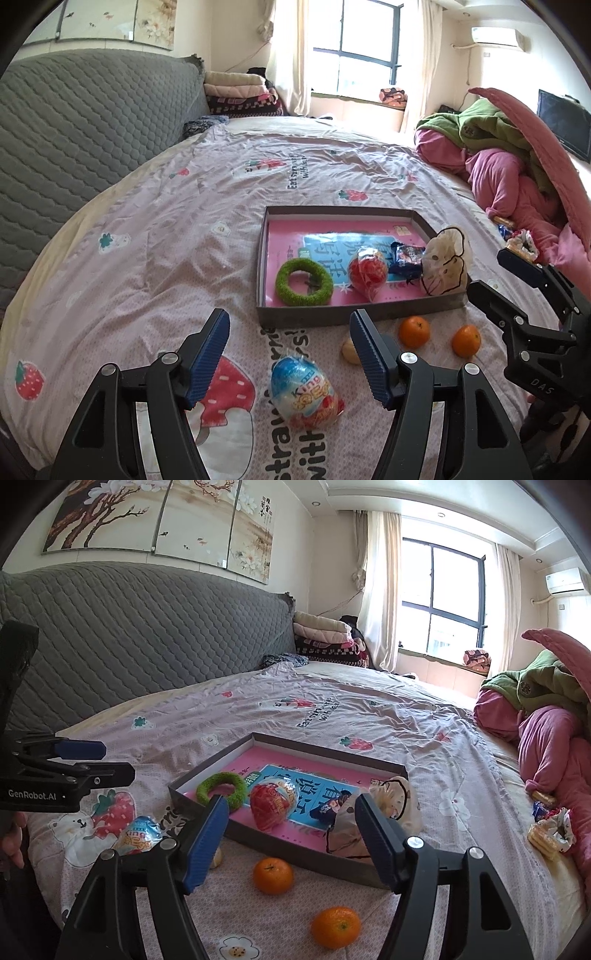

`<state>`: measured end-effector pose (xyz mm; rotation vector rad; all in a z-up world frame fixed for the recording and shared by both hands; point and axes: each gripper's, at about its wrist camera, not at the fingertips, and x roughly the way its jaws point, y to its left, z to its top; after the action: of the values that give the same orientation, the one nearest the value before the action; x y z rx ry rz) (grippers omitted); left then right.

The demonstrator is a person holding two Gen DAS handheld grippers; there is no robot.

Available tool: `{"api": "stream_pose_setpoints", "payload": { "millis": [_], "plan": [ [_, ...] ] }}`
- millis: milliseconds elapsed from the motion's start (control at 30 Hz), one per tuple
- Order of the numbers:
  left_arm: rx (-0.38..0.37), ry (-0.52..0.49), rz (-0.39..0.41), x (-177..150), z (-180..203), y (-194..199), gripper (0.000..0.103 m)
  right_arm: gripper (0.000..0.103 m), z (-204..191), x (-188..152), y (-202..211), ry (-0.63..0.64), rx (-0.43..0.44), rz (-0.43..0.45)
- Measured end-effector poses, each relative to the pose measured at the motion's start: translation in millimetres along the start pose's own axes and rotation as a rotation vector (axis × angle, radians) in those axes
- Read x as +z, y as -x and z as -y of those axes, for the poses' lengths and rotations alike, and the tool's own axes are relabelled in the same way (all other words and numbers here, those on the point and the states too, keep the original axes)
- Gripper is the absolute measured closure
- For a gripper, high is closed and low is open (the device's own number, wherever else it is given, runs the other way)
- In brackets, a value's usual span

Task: Organize objects
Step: 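Move the left tool to the large Kinder Joy egg while the right tool approaches an orange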

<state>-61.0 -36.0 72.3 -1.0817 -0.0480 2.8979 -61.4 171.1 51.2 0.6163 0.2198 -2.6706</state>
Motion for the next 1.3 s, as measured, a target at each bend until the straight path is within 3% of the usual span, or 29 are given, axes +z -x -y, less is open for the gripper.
{"api": "stream_pose_setpoints", "payload": {
  "millis": [500, 833, 1100, 1300],
  "plan": [
    [0.003, 0.004, -0.044, -18.5, -4.9, 3.0, 0.034, 0.033, -10.1, -15.5, 0.3, -0.009, -0.002, -0.055],
    [-0.036, 0.002, -0.099, -40.8, 0.7, -1.0, 0.034, 0.033, -13.7, -31.6, 5.0, -0.033, 0.002, -0.111],
    [-0.041, 0.020, -0.177, -62.1, 1.1, -21.1, 0.034, 0.033, -24.6, -37.5, -1.8, 0.000, 0.007, -0.142],
    [-0.049, 0.022, -0.184, -64.5, 2.9, -26.7, 0.034, 0.033, -25.0, -40.9, -7.0, 0.003, 0.001, -0.158]
  ]
}}
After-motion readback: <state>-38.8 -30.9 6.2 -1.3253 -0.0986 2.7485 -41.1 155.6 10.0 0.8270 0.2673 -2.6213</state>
